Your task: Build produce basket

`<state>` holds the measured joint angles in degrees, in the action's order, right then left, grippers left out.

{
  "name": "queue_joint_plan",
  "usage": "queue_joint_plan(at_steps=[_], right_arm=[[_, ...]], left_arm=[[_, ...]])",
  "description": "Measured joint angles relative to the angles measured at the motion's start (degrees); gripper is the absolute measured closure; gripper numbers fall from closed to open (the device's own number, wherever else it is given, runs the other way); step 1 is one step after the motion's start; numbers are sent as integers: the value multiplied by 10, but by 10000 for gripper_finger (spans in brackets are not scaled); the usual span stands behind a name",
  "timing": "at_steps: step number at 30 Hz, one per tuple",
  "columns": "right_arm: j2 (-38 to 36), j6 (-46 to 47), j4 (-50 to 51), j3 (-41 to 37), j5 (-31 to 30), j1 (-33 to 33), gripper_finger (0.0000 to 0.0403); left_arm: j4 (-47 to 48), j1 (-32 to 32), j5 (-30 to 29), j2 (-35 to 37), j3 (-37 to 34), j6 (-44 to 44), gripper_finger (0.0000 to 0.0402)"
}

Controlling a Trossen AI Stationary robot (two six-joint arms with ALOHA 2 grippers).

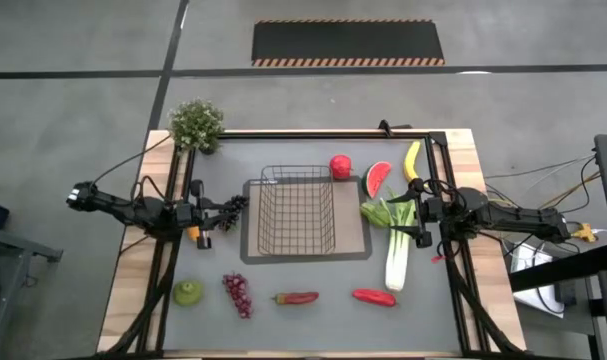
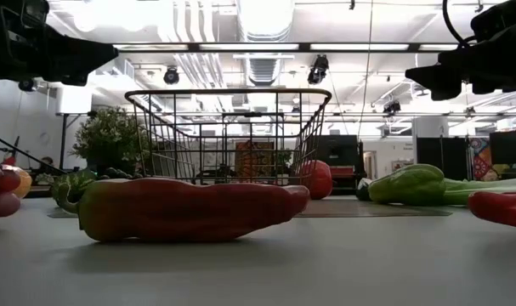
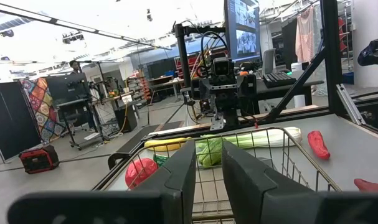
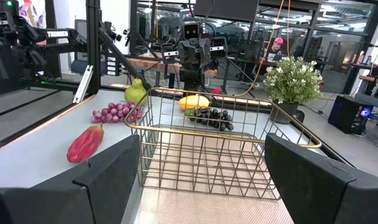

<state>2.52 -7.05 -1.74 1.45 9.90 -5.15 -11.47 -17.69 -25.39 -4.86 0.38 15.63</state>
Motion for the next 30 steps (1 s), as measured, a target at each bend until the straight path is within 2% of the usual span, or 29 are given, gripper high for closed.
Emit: queue_joint_plan(at_steps=[13,16,18,22,26,30], right_arm=[[0,-10,-5,0,0,0,77],[0,40,-18,0,-5,0,77],[0,100,-45,0,-43,0,77],[2,130,-70,0,-132,-2,77],[2,102,-80,0,-138,-1,77],[2,95,-128,0,-158,-1,77]], left_arm=[[-6,0,0,0,0,1,341],[-28,0,1,0,0,-14,341],[-58,0,1,0,0,-44,341],[-142,0,1,0,0,-72,341],[-218,0,5,0,0,-76,341],[-289,0,44,-2,0,-93,341]])
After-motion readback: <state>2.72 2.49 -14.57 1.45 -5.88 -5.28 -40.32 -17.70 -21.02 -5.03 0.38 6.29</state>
